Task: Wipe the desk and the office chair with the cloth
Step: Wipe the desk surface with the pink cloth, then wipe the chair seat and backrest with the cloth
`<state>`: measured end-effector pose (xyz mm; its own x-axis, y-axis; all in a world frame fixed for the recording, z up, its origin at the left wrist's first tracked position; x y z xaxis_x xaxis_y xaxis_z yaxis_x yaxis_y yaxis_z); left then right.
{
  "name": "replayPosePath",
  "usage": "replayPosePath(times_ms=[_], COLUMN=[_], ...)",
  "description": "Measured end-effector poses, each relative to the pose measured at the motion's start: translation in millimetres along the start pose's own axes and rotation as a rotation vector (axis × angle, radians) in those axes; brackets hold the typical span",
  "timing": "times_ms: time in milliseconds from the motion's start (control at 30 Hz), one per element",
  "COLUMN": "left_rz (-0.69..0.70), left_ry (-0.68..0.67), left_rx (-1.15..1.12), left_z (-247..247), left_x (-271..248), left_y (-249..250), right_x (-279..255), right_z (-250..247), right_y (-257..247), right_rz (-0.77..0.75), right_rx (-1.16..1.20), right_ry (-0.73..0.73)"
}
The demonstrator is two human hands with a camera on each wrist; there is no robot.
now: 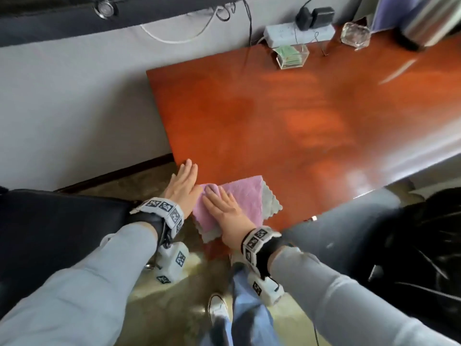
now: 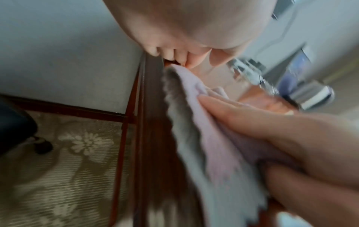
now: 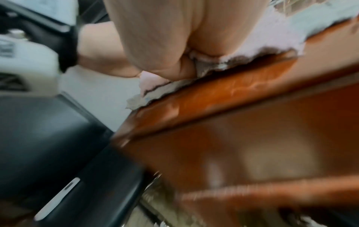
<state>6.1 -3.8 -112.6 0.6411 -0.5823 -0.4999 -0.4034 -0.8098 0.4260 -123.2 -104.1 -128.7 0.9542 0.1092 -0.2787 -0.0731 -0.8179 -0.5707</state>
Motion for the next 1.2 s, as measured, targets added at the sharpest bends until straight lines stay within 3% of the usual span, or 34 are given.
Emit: replayPosePath(times_ms=[133,300,367,433,533,633,700,900,1000,1200], left_rz=[0.05,0.066,0.093,0.112,0.16,0.305,0.391,0.474,0.541,0.527], left_ry=[0.029,0.084,0.076,0.065,0.038,-0.022,-0.084,-0.274,-0.252,-0.302], left_rx=[0.195,0.338,0.386,0.401,0.366,0.346,0.319,0.127,0.237,0.406], left_z=[34.4,75.0,86.9,96.5,107.0,116.8,122.6,139.6,145.9,160.9], left_x=[-18.2,-35.8,-41.9,-47.4,-52.2,-56.8,-61.4,-65.0,-60.8,-52.4], left_y=[7.6,33.8,48.6,64.6,93.9,138.6,177.9,301.5,345.3,381.8], right_x=[-54.5,-107.4,-127.3,-144.9,-175.8,-216.3,-241.8,-310.1,-339.9,-384.9], right_z=[45.8,72.7,66.2,49.9,11.6,-27.2,-46.4,-93.2,-97.8,-79.8], right_y=[-34.8,-35.8,-19.0,8.9,58.5,105.0,130.9,173.1,182.8,189.0], right_rz=[-0.045,-0.177,-0.105,0.087,0.396,0.703,0.797,0.776,0.784,0.852], right_rx=[0.039,-0.013,-0.015,0.044,0.155,0.481,0.599,0.791,0.83,0.888], right_ry=[-0.055,-0.184,-0.221,-0.219,-0.111,0.235,0.409,0.567,0.616,0.667])
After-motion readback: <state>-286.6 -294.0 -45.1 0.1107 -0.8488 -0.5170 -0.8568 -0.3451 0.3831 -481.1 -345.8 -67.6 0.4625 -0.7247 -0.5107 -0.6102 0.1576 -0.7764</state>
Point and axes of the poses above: each hand's wrist, its own x-axis towards the middle knuckle, its own z-axis out of the palm, y = z × x, the point moved 2 cm from there along x, towards the middle knuckle, and after that the axes turned 1 degree about -z, right-handed, at the moved point
